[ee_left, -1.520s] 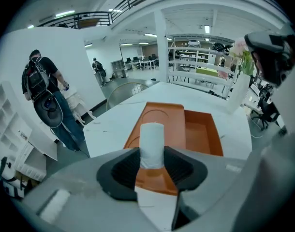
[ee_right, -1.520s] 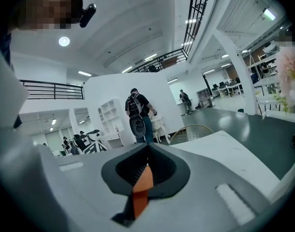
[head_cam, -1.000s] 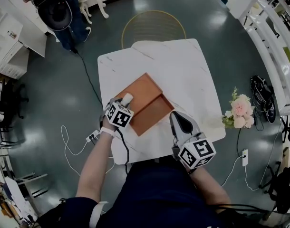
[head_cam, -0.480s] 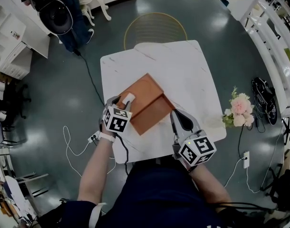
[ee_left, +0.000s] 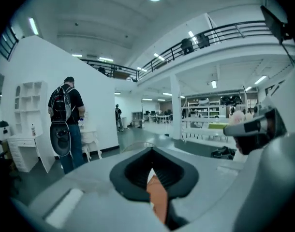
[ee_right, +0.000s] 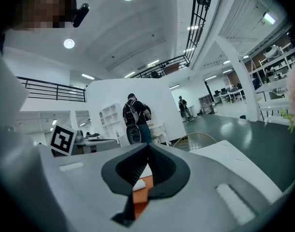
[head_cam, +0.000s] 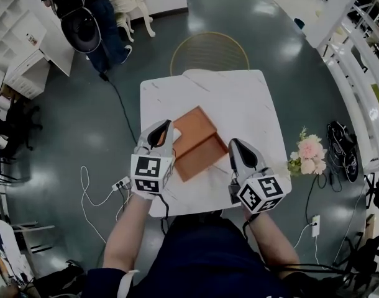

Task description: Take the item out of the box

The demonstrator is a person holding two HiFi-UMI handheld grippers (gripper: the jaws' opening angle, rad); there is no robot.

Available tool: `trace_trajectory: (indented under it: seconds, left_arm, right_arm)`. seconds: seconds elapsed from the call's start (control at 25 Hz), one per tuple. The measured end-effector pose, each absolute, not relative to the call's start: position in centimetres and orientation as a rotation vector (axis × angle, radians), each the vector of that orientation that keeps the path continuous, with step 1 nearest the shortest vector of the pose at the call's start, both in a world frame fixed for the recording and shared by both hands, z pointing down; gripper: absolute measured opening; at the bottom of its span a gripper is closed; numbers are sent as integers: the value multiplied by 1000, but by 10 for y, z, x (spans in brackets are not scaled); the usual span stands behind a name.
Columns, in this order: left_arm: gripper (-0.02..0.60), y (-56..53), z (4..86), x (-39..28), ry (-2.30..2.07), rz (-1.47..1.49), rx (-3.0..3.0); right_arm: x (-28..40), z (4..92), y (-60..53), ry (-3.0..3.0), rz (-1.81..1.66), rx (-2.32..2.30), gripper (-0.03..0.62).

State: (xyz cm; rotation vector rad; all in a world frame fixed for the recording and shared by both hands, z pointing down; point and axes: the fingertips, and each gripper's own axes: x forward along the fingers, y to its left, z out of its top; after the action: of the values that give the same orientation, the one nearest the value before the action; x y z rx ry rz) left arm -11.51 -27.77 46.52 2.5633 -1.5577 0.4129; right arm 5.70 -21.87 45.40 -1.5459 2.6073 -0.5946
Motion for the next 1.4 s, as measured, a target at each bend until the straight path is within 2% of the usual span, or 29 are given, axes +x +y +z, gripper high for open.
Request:
trace_trajectory:
  seconds: [0.28, 0.56, 0.84, 1.4]
  left_arm:
    - [2, -263, 398, -96, -1571, 181, 2607]
    - [2, -244, 356, -80, -1564, 68, 2650]
    - [2, -229, 327, -67, -1553, 4, 2705]
    - [2, -217, 308, -83, -1627, -92, 2694]
  right_arm:
    - [62, 418, -225, 2599, -468, -1549, 3]
    - [74, 375, -222, 2573, -322, -1554, 3]
    - [82, 336, -220, 2522, -214, -1538, 3]
    - [79, 312, -214, 2508, -99, -1553, 2]
